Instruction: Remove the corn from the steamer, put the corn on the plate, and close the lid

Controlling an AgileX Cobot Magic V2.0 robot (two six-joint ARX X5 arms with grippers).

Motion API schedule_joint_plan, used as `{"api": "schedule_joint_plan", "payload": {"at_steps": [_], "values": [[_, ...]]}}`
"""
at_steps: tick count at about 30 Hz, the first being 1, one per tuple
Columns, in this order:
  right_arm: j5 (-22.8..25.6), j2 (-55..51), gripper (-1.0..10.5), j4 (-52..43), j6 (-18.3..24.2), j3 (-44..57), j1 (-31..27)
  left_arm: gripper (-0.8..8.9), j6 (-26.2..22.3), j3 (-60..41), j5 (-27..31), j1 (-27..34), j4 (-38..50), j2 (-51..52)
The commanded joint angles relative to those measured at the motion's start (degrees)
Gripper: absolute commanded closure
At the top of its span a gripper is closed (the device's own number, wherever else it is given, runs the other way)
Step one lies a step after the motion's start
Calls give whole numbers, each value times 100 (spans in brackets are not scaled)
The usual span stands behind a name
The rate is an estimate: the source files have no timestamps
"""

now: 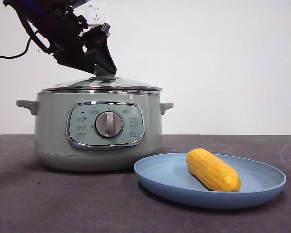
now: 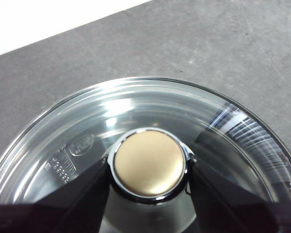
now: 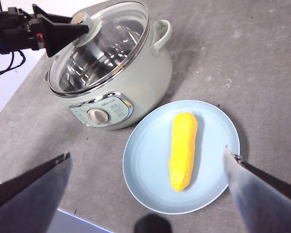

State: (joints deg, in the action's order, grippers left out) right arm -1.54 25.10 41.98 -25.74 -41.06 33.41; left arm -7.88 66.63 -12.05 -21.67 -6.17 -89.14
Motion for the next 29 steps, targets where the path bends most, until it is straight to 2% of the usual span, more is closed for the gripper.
{"api": "schedule_joint_plan", "payload": {"at_steps": [1, 25, 26, 27, 29], "values": [[4, -13, 353, -31, 4, 28, 13, 822, -140, 28, 4, -9, -39, 7], [9, -9, 352, -31, 138, 28, 13, 803, -262, 28, 138, -2, -691, 7], [9, -9, 352, -31, 146, 28, 13, 762, -262, 28, 138, -4, -691, 7], [9, -9, 352, -31, 168, 28, 13, 673, -262, 28, 138, -4, -675, 7], [4, -9, 352, -24, 179, 28, 13, 433, -262, 28, 140, -2, -627, 7]]}}
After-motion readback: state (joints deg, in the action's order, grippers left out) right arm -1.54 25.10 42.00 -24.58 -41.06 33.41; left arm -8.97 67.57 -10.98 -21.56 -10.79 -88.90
